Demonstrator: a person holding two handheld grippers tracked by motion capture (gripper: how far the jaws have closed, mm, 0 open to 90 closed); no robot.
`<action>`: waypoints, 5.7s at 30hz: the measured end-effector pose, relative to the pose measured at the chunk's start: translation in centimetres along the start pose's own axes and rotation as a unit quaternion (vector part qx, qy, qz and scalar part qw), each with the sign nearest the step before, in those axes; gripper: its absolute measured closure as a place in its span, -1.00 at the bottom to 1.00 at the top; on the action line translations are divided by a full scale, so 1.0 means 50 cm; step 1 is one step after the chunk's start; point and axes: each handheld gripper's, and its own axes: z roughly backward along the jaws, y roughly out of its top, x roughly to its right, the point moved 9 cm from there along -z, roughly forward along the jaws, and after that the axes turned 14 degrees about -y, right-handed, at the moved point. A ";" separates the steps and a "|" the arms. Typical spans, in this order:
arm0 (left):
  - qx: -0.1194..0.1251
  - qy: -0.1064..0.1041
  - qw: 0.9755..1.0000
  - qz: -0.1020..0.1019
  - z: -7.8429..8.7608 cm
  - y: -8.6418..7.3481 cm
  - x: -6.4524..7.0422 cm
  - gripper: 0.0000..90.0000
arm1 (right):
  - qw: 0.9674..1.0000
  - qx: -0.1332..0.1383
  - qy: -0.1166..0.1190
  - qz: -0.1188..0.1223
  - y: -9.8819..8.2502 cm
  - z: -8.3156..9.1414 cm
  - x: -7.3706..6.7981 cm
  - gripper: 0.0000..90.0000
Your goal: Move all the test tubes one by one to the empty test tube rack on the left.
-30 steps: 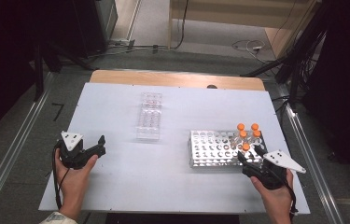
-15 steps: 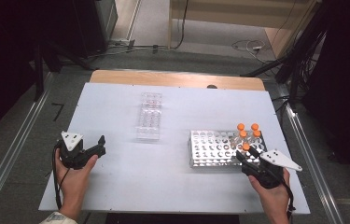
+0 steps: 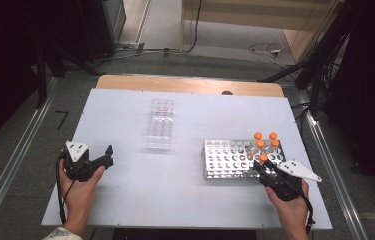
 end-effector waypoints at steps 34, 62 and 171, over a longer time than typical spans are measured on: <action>0.013 -0.020 1.000 0.001 -0.001 0.011 0.012 -0.70 | 0.997 0.067 0.000 -0.029 0.079 0.059 0.021 0.59; 0.031 -0.096 0.995 -0.014 -0.015 0.060 0.110 -0.66 | 0.989 0.078 0.121 0.018 0.159 0.026 -0.189 0.59; 0.057 -0.206 0.974 -0.070 -0.100 0.269 0.227 0.58 | 0.980 0.054 0.176 0.071 0.097 0.029 -0.285 -0.65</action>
